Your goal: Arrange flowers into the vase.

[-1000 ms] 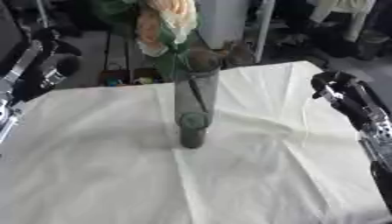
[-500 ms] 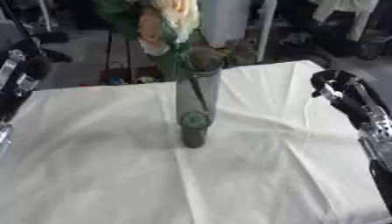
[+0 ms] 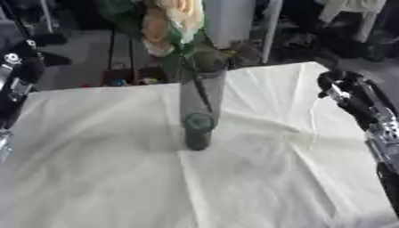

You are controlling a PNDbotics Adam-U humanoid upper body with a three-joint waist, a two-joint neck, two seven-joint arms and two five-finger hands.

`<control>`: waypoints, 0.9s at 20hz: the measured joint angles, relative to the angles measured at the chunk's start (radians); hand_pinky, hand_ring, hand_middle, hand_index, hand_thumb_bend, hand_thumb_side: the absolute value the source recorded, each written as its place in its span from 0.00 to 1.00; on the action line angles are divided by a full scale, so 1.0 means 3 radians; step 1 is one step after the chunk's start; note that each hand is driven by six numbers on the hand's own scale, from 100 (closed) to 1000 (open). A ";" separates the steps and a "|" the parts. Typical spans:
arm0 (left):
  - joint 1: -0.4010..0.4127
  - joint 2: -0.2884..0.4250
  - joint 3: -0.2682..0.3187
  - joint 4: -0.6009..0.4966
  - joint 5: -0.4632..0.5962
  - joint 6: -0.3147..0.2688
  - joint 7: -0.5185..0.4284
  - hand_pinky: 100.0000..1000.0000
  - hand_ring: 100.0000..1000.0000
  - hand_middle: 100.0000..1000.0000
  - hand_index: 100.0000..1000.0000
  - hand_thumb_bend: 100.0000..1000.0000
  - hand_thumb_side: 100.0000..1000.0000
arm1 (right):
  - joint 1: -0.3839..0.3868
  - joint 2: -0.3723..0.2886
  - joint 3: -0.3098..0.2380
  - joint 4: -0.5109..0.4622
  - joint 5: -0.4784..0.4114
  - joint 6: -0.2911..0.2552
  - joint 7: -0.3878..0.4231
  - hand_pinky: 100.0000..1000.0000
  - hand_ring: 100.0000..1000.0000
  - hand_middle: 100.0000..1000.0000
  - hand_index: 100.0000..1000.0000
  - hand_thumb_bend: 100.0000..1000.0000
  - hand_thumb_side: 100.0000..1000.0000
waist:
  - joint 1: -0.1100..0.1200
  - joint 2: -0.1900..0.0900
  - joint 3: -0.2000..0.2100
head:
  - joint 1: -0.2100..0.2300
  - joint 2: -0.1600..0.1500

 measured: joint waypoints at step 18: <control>0.0190 -0.0054 0.0043 -0.0051 0.0134 -0.0107 0.0130 0.82 0.66 0.77 0.83 1.00 0.90 | 0.0000 0.0000 -0.0002 -0.0002 0.0000 0.0000 -0.0020 0.58 0.44 0.48 0.67 0.49 0.51 | -0.0001 0.0007 0.0010 | 0.0007 0.0026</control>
